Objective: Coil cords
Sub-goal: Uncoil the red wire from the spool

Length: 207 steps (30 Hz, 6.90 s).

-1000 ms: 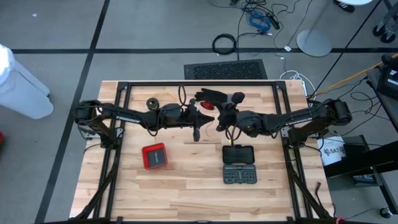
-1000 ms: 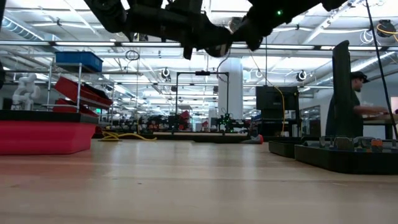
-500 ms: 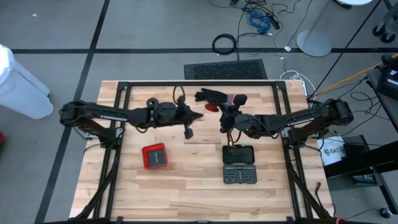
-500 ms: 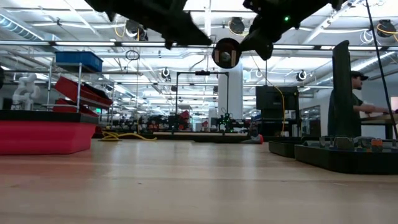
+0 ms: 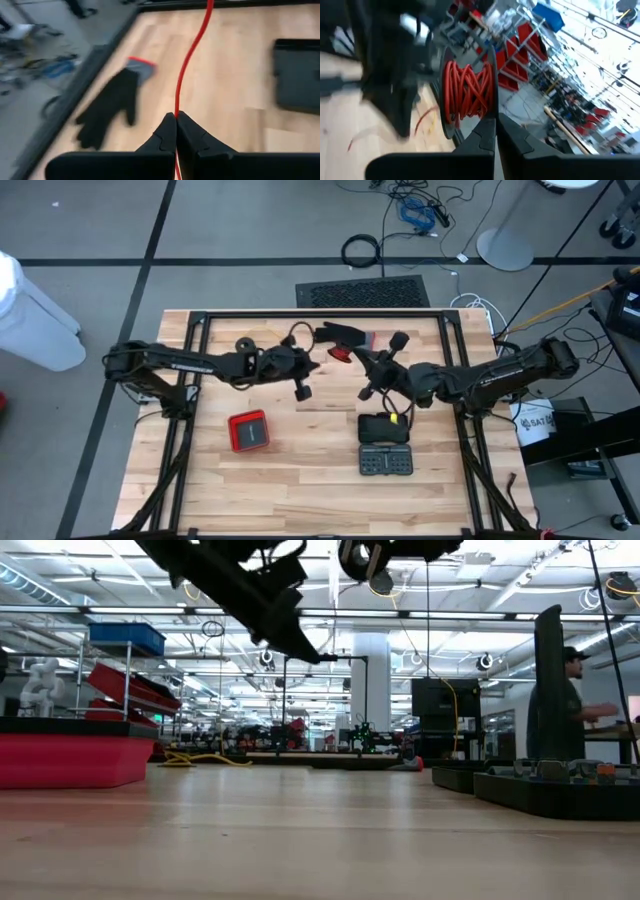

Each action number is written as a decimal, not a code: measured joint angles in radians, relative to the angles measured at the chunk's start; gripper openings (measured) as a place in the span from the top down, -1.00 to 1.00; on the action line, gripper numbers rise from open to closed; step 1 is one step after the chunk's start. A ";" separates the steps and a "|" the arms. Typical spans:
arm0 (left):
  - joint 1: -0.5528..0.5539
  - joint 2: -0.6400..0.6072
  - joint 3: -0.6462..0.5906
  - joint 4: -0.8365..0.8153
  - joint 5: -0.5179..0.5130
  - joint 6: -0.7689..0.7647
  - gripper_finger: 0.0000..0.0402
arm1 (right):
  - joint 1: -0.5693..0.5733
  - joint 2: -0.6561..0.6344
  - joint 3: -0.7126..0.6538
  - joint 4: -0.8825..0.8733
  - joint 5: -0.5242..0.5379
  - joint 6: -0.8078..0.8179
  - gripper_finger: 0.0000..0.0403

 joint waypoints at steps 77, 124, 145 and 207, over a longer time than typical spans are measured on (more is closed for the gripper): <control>-0.252 0.152 0.138 0.435 -0.304 0.180 0.59 | 0.000 -0.013 0.001 0.018 -0.075 0.084 1.00; -0.173 0.143 0.163 0.477 -0.096 0.099 0.98 | -0.010 -0.013 0.000 0.012 -0.077 0.105 1.00; -0.235 -0.055 0.206 0.053 -0.432 0.268 1.00 | 0.054 -0.024 0.000 -0.081 0.051 0.079 1.00; -0.132 0.048 0.204 -0.072 -0.177 0.110 0.42 | 0.089 -0.150 0.001 -0.108 0.035 0.120 1.00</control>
